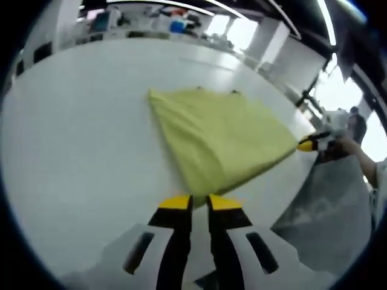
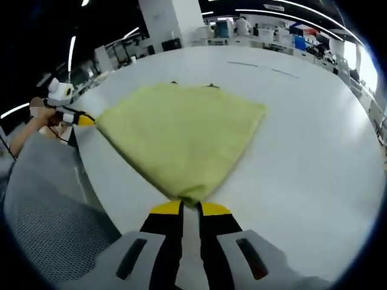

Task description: Fold the garment on the visible template until the final outline fits inside the template.

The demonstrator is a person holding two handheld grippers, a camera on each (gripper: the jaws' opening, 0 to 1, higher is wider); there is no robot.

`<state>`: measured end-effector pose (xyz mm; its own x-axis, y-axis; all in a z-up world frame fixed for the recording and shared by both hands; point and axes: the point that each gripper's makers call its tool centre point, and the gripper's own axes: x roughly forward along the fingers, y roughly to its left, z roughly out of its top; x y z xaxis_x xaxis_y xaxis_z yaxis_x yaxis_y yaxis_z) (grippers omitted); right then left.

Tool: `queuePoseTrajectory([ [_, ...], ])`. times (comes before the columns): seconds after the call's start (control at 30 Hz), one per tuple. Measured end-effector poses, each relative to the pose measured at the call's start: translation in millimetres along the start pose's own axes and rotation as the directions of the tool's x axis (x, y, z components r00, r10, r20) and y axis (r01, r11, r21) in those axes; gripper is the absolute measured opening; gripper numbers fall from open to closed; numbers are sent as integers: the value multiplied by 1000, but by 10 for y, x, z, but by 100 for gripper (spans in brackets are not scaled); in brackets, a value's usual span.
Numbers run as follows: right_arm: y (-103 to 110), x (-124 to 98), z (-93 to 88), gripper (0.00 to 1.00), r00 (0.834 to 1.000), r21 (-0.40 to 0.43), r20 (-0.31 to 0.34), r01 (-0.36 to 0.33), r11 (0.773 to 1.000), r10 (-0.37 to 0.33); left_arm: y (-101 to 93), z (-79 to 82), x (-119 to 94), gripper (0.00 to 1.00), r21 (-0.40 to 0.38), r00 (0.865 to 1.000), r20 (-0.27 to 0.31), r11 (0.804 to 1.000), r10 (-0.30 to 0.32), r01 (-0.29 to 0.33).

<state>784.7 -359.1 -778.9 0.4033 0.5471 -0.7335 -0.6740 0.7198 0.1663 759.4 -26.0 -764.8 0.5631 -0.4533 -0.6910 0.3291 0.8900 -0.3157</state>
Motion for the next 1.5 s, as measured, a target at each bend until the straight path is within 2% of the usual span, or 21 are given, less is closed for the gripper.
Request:
queuePoseTrajectory([
  [0.4,-25,12,15,4,1000,9,-2,0,1000,0,-19,9,27,2,-2,1000,-6,1000,0,0],
  [0.87,-30,-9,5,3,1000,-1,-15,3,1000,-3,-28,-22,47,0,43,999,-41,999,7,-5],
  [1.07,-41,-25,5,3,1000,-7,-18,9,1000,-9,-21,0,17,0,3,999,-40,1000,10,-10],
  [1.5,-111,-96,32,2,999,-22,-16,42,999,-42,12,40,-25,0,-5,999,-36,1000,25,-25],
])
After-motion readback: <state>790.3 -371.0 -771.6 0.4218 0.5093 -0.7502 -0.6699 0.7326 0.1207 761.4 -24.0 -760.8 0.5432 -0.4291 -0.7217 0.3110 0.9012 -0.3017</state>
